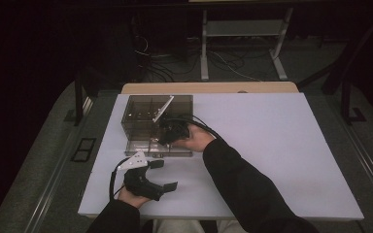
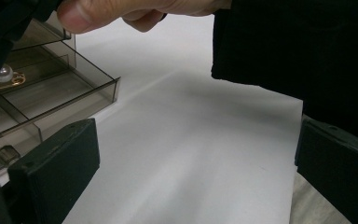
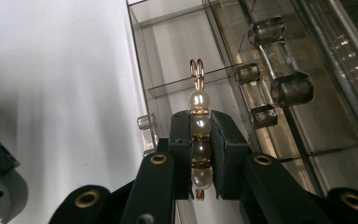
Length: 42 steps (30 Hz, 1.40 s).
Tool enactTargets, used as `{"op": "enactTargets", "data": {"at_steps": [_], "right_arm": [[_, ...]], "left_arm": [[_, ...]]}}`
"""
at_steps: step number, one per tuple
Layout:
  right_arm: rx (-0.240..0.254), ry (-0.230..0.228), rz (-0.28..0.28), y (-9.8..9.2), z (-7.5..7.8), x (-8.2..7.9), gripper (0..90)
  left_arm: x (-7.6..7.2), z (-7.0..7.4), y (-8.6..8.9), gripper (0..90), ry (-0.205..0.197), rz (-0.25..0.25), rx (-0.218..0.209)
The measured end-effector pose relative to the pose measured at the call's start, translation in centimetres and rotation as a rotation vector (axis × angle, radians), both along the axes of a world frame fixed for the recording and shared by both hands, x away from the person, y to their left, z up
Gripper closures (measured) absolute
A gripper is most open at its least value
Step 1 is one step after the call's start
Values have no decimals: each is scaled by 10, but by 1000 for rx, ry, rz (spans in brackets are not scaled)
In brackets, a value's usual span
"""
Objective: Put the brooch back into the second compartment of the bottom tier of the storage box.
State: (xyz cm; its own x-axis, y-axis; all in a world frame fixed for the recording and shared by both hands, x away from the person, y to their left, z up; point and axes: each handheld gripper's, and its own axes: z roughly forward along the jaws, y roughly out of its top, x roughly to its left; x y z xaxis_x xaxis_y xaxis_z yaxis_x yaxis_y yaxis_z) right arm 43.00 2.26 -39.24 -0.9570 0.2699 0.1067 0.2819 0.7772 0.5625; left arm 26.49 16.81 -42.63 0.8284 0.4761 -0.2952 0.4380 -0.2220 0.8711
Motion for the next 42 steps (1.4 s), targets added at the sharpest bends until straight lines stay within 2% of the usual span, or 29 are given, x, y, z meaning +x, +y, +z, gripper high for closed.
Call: {"op": "enactTargets", "data": {"at_steps": [23, 32, 36, 42], "right_arm": [[-26, 18, -20, 12, -19, 0, 787], [-30, 39, -23, 14, -24, 1, 780], [-30, 42, -15, 14, -24, 0, 737], [-24, 20, -5, 12, -16, -4, 693]], "left_arm": [[0, 0, 0, 0, -2, -2, 2], [0, 0, 0, 0, -3, -7, 6], [0, 0, 0, 0, -2, -8, 6], [0, 0, 0, 0, -2, -9, 7]]}}
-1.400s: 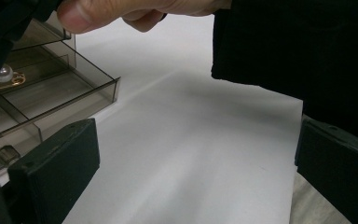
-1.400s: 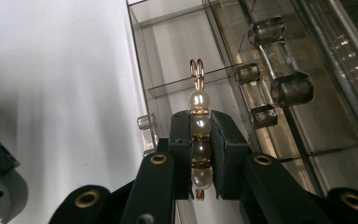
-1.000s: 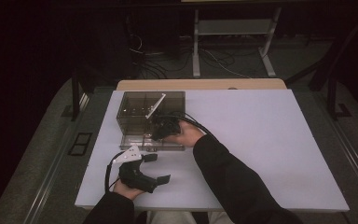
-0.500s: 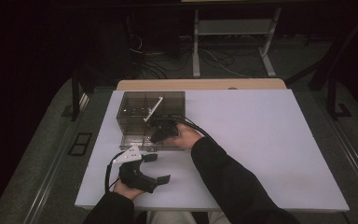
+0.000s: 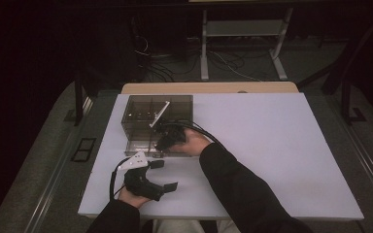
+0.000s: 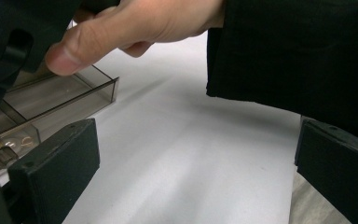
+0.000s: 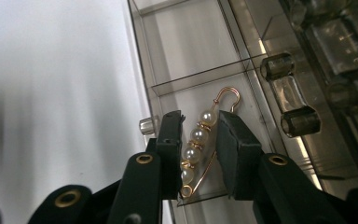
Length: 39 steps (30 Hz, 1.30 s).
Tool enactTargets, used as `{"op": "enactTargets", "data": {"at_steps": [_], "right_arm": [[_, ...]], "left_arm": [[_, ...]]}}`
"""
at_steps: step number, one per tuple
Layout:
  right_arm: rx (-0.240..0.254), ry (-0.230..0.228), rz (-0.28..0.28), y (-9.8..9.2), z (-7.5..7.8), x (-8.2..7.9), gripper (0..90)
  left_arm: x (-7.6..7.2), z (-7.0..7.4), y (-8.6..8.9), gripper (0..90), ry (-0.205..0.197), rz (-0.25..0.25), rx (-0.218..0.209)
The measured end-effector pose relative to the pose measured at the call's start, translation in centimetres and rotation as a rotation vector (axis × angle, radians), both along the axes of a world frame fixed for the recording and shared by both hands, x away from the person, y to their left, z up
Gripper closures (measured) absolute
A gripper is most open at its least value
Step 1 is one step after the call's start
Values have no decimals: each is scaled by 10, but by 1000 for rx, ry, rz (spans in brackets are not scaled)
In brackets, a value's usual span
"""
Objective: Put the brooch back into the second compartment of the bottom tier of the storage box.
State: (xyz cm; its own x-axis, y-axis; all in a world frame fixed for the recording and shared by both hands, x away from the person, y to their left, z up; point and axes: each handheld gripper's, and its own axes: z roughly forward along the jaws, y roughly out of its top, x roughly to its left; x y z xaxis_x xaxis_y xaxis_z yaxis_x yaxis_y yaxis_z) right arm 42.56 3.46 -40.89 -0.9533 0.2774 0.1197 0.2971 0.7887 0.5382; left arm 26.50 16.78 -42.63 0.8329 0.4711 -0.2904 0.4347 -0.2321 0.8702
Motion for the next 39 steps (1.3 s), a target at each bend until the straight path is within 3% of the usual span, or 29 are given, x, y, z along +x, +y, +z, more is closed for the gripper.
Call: {"op": "enactTargets", "data": {"at_steps": [11, 22, 26, 35, 39], "right_arm": [[12, -33, -5, -12, 17, -7, 597], [54, -75, -15, -28, 41, -20, 463], [69, -82, -14, -34, 49, -24, 389], [74, -98, -32, -47, 65, -35, 121], [97, -99, -40, -57, 71, -40, 101]], "left_arm": [[0, 0, 0, 0, 2, 1, 0], [0, 0, -1, 0, -1, 1, 2], [0, 0, 0, 0, -2, 0, 6], [0, 0, -1, 0, -8, 0, 5], [1, 0, -1, 0, -12, 0, 10]]}}
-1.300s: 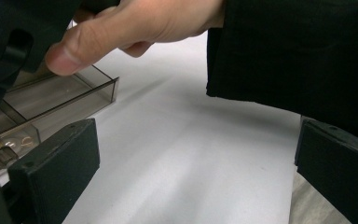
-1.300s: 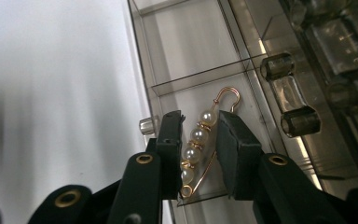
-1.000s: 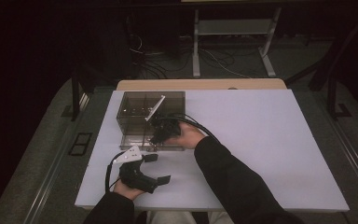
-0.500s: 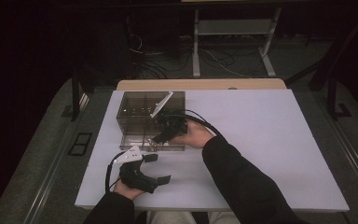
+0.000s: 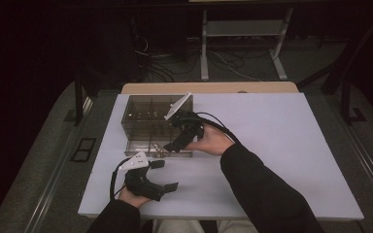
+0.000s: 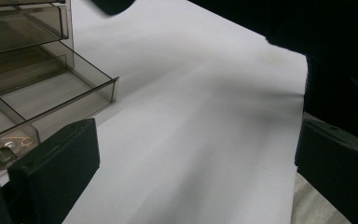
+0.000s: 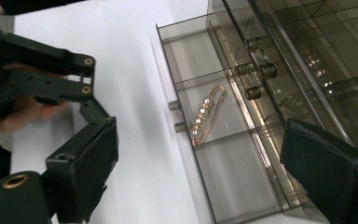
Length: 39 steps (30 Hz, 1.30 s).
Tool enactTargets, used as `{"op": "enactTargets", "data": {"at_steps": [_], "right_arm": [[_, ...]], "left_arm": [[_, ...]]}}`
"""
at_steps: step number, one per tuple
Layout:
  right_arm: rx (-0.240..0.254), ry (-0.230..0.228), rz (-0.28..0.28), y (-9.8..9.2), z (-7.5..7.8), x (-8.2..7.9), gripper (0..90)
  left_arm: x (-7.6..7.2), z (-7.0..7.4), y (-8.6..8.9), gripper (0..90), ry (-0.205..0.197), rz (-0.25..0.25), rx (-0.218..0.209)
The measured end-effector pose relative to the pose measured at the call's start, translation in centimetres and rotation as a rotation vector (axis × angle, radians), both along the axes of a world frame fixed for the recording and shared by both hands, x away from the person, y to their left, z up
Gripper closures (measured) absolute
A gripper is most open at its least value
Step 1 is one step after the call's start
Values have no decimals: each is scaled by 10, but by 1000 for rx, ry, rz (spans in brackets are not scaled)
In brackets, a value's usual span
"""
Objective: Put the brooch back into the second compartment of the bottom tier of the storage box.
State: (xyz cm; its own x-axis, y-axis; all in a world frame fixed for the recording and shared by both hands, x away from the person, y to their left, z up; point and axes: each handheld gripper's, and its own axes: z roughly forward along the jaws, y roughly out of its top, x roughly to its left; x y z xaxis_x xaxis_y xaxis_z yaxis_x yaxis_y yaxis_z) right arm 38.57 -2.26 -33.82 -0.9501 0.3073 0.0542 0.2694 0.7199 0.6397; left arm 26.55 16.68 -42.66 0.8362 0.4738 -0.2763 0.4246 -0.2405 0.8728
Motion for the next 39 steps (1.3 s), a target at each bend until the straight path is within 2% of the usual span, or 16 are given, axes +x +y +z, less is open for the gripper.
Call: {"op": "enactTargets", "data": {"at_steps": [2, 17, 39], "right_arm": [[-2, -3, -16, -5, 2, -2, 3], [35, 0, -90, -64, 13, -19, 3], [86, 31, -234, -138, -2, -42, 4]], "left_arm": [[0, 0, 0, 0, -7, -1, 3], [0, 0, 0, 0, 4, 8, -2], [-1, 0, 0, 0, 0, 13, -3]]}}
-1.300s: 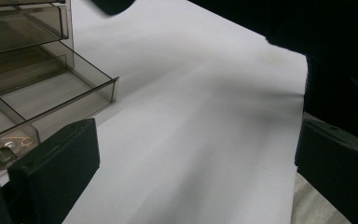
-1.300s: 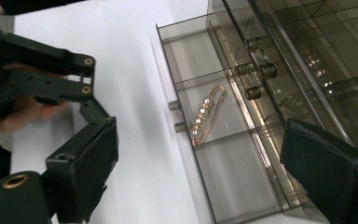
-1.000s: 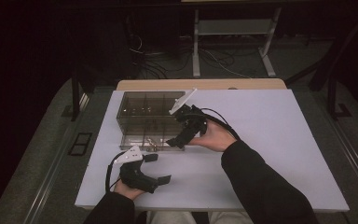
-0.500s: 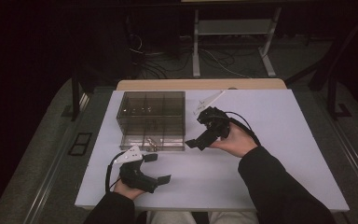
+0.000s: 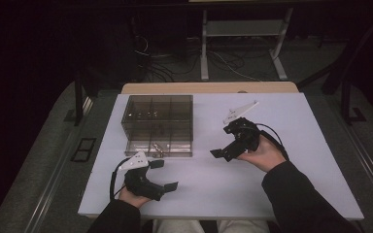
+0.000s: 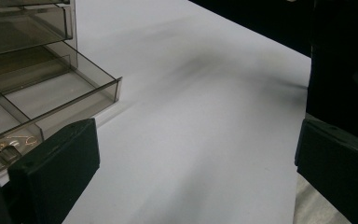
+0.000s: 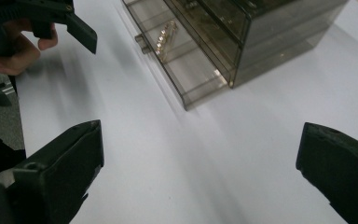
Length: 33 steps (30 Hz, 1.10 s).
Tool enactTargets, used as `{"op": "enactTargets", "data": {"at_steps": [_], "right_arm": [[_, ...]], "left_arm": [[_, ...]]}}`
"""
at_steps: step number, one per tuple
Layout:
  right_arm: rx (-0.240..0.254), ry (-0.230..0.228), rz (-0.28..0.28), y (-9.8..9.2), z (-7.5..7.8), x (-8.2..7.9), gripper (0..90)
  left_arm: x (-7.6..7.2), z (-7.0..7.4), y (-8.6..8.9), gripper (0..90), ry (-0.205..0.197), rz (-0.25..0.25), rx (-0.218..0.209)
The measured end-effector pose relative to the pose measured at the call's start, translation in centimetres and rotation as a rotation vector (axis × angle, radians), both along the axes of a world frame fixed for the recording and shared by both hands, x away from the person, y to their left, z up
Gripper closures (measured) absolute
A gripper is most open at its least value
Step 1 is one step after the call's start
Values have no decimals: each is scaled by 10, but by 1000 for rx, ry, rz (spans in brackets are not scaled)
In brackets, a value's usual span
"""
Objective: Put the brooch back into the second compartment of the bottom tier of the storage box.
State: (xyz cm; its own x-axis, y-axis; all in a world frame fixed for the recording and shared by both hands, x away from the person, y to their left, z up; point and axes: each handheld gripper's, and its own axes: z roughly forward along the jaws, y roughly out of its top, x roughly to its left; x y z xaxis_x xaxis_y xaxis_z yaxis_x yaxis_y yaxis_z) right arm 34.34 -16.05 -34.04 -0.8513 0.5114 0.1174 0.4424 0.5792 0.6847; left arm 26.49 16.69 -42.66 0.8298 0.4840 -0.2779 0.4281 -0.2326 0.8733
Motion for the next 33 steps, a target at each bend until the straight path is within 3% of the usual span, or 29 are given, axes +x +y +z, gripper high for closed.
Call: {"op": "enactTargets", "data": {"at_steps": [16, 33], "right_arm": [[45, 4, -105, -57, -31, -26, 3], [101, -6, -232, -99, -59, -54, 4]], "left_arm": [[0, 0, 0, 0, 1, 2, 4], [-1, 0, 1, 0, 0, 8, 5]]}}
